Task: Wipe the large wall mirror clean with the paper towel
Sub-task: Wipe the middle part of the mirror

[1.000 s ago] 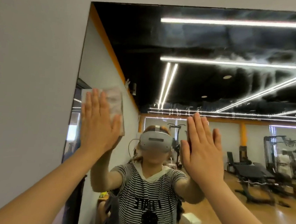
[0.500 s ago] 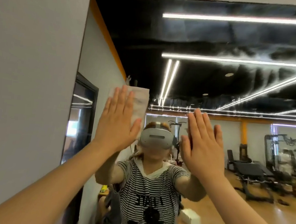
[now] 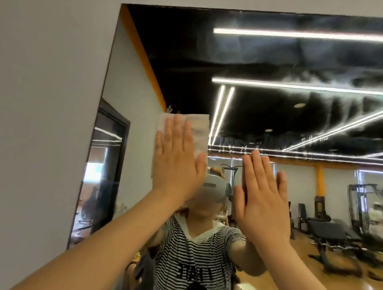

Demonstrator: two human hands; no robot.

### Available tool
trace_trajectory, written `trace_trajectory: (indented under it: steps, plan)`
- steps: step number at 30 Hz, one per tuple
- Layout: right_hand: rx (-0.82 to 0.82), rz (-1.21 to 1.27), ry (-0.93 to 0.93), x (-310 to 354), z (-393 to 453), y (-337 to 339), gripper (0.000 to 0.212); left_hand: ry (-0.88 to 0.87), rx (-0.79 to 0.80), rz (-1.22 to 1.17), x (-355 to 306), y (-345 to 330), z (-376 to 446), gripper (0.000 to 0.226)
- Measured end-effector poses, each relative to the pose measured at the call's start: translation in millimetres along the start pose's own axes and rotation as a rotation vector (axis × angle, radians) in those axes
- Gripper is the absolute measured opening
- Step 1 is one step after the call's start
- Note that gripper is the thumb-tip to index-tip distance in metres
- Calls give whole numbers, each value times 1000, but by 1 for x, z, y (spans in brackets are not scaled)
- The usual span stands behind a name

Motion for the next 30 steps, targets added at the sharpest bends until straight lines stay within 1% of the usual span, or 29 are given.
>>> trace_trajectory:
  steps: [4,9,13,15,17,19,21,25,28,30]
  plan:
    - [-11,-3,2,0,0,2,58,-34,35,-9,-6,-1,-1,73]
    - [16,3,-1,-1,1,5,57,-118,97,28,25,5,3,77]
    - [19,2,-1,1,1,6,57,-85,80,80,61,8,2,79]
    - [24,5,-3,1,1,6,57,-46,63,75,63,9,0,79]
    - [29,5,-4,1,0,6,58,50,33,50,50,9,-2,76]
    - [30,-5,2,1,0,5,58,181,-7,25,31,7,-5,74]
    - [30,-17,5,0,-1,3,58,232,-33,-9,7,4,-8,74]
    - [8,-47,13,0,-1,1,58,112,-30,5,-38,-12,-12,70]
    - [-1,-58,14,1,0,1,58,95,-61,18,-45,-15,-10,69]
    - [9,-52,13,1,0,2,59,68,-48,28,-41,-14,-10,70]
Point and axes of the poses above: each hand's wrist, its own z-axis towards the middle knuckle, its own y-axis out of the back of the hand, x = y × z, the point moved 1 cm from there along z, towards the middle knuckle, and after that the axes turned 6 degrees about y, right-handed, at the moved point
